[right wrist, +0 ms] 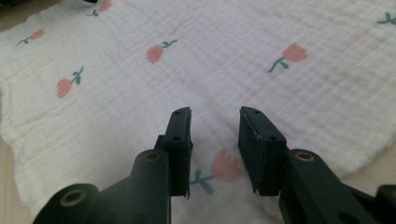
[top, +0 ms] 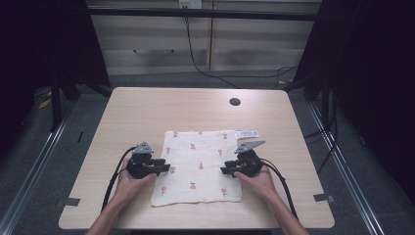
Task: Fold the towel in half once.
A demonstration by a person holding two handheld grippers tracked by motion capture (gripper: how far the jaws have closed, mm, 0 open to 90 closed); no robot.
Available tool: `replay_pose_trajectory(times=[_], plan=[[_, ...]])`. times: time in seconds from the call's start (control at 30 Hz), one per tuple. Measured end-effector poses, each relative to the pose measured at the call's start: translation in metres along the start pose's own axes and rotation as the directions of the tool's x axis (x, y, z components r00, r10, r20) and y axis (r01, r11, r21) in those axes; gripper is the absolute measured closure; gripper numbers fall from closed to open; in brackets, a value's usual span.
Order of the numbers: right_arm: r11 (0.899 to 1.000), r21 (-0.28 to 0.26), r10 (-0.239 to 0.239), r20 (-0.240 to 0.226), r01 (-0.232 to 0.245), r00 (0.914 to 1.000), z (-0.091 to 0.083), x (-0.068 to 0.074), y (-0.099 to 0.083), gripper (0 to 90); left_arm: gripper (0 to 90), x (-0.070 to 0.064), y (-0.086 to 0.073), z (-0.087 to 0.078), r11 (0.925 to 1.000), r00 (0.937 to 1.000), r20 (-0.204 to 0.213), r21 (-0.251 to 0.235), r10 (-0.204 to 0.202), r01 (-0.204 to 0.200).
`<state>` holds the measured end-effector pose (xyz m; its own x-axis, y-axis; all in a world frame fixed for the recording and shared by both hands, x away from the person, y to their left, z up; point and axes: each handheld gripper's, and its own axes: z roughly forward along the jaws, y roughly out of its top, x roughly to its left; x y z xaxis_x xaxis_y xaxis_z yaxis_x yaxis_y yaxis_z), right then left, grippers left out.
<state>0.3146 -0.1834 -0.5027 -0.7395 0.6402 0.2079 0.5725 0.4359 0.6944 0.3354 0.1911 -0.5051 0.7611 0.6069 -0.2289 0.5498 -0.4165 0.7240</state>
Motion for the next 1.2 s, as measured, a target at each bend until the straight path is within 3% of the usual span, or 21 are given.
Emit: replay_pose_trajectory(times=[0.07, 0.13, 0.27, 0.37, 0.4, 0.43, 0.53, 0.57, 0.6, 0.67, 0.73, 0.8, 0.87, 0.93, 1.07, 1.13, 1.17, 1.2], plan=[[0.999, -0.003, -0.036, 0.011, 0.036, 0.9993, -0.003, 0.007, -0.005, 64.4, 63.7, -0.008, -0.002, -0.002, 0.9998, 0.9999, -0.003, 0.015, 0.012, -0.012], [0.999, 0.001, -0.032, -0.003, 0.032, 0.9995, -0.007, 0.012, -0.01, 64.3, 63.7, -0.016, -0.005, -0.004, 0.9992, 0.9996, 0.001, 0.03, 0.028, -0.028], [1.0, 0.009, -0.027, -0.022, 0.027, 0.9994, -0.014, 0.019, -0.018, 64.4, 63.8, -0.023, -0.012, -0.01, 0.9995, 0.9997, 0.023, 0.029, 0.013, -0.014], [1.0, 0.006, -0.025, -0.039, 0.025, 0.9989, -0.018, 0.024, -0.024, 64.3, 64.3, -0.032, -0.018, -0.015, 0.9982, 0.9986, -0.007, 0.031, 0.052, -0.052], [0.999, 0.004, -0.035, -0.037, 0.035, 0.9987, -0.019, 0.027, -0.025, 64.2, 64.2, -0.035, -0.02, -0.016, 0.9975, 0.9982, 0.001, 0.036, 0.061, -0.061], [0.998, 0.009, -0.064, -0.035, 0.064, 0.9973, -0.02, 0.035, -0.028, 63.1, 61.2, -0.036, -0.021, -0.018, 0.9976, 0.9985, 0.007, 0.043, 0.055, -0.055], [0.997, 0.011, -0.07, -0.038, 0.071, 0.9968, -0.021, 0.04, -0.029, 62.7, 56.7, -0.037, -0.021, -0.02, 0.9967, 0.9969, 0.01, 0.021, 0.078, -0.078], [0.998, 0.009, -0.069, -0.042, 0.069, 0.9967, -0.02, 0.04, -0.029, 61.5, 56.7, -0.036, -0.018, -0.02, 0.9969, 0.9968, 0.019, 0.012, 0.077, -0.077], [0.999, 0.002, -0.045, -0.075, 0.046, 0.9961, -0.019, 0.036, -0.028, 58.6, 56.7, -0.035, -0.014, -0.019, 0.9974, 0.9972, 0.019, 0.003, 0.072, -0.072], [0.999, -0.006, -0.051, -0.074, 0.051, 0.9959, -0.02, 0.035, -0.027, 58.4, 56.9, -0.031, -0.009, -0.013, 0.998, 0.9979, 0.011, 0.0, 0.063, -0.063], [0.999, -0.029, -0.032, -0.06, 0.031, 0.9977, -0.022, 0.027, -0.021, 58.0, 57.6, -0.026, -0.008, -0.004, 0.9986, 0.9988, 0.003, 0.02, 0.048, -0.048], [0.998, -0.06, -0.012, -0.038, 0.009, 0.9992, -0.027, 0.014, -0.011, 57.8, 59.2, -0.023, -0.007, -0.002, 0.999, 0.999, 0.007, 0.008, 0.045, -0.045], [0.997, -0.076, 0.0, 0.023, 0.002, 0.9997, -0.031, 0.0, 0.0, 57.9, 59.2, -0.022, -0.008, -0.003, 0.9986, 0.9987, -0.005, 0.008, 0.051, -0.051], [0.996, -0.091, 0.005, 0.053, 0.0, 0.9986, -0.029, -0.014, 0.011, 57.8, 58.7, -0.022, -0.009, -0.004, 0.9984, 0.9984, -0.009, 0.001, 0.056, -0.056], [0.996, -0.076, 0.045, 0.115, -0.037, 0.9923, -0.02, -0.043, 0.028, 58.1, 58.1, -0.024, -0.011, -0.003, 0.9971, 0.997, -0.017, -0.002, 0.076, -0.076], [0.996, -0.074, 0.068, 0.13, -0.059, 0.9892, -0.016, -0.053, 0.03, 58.9, 58.1, -0.022, -0.011, -0.004, 0.9974, 0.9974, -0.005, -0.008, 0.072, -0.072], [0.996, -0.045, 0.081, 0.161, -0.075, 0.9836, -0.007, -0.064, 0.032, 60.0, 58.1, -0.021, -0.012, -0.004, 0.9983, 0.9984, 0.005, -0.014, 0.056, -0.056], [0.996, -0.045, 0.081, 0.161, -0.075, 0.9836, -0.007, -0.064, 0.032, 60.0, 58.1, -0.02, -0.012, -0.004, 0.9985, 0.9986, 0.012, -0.016, 0.052, -0.052]])
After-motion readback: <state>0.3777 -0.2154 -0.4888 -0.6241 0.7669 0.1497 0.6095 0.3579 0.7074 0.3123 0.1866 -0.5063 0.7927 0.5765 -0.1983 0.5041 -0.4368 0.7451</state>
